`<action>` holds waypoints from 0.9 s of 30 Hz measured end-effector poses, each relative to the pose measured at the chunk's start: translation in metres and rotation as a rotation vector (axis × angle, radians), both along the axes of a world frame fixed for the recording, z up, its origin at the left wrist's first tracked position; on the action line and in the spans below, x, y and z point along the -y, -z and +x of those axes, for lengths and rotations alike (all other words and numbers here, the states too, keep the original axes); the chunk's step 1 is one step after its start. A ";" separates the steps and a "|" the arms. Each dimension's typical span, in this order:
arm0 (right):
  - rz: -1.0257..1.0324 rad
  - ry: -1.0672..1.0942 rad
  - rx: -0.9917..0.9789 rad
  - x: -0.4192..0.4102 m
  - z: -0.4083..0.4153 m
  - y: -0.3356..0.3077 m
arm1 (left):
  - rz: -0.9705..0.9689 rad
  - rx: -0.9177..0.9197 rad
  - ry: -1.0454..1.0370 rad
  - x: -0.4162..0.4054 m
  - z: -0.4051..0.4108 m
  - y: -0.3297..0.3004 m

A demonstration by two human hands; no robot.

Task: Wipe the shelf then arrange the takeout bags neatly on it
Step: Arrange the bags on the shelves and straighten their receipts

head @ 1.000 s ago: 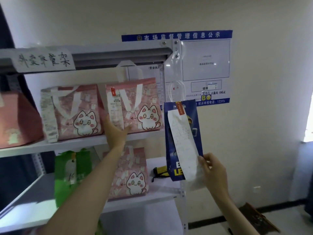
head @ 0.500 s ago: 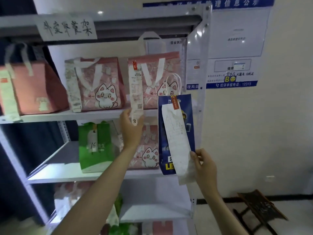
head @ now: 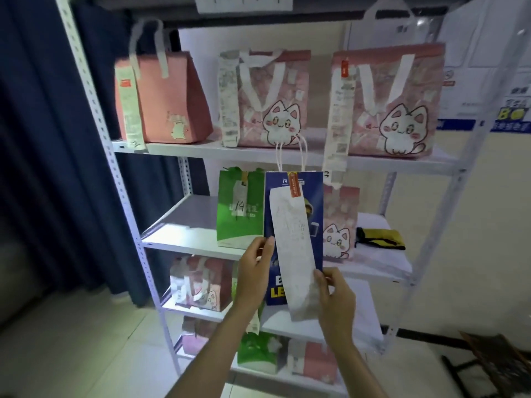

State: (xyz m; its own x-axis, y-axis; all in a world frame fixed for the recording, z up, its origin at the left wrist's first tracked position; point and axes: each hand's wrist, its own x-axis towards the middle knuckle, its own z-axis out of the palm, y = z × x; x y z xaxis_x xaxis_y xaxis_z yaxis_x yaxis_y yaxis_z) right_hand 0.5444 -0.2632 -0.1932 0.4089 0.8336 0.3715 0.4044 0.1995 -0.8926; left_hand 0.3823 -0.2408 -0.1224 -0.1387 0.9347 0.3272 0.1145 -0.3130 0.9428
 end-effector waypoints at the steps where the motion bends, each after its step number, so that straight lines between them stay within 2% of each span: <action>1: -0.007 0.000 0.007 -0.001 -0.017 0.003 | -0.013 -0.015 -0.006 -0.001 -0.018 0.007; 9: -0.095 -0.054 0.046 -0.003 -0.158 0.024 | -0.163 -0.020 -0.103 0.000 -0.163 0.056; 14: -0.225 -0.093 0.033 -0.010 -0.228 0.037 | -0.241 -0.015 -0.158 0.000 -0.234 0.079; 21: -0.277 -0.103 0.033 -0.035 -0.286 0.040 | -0.413 -0.017 -0.104 -0.019 -0.291 0.094; 27: -0.274 -0.137 0.024 -0.091 -0.307 0.034 | -0.396 -0.081 -0.168 -0.070 -0.314 0.092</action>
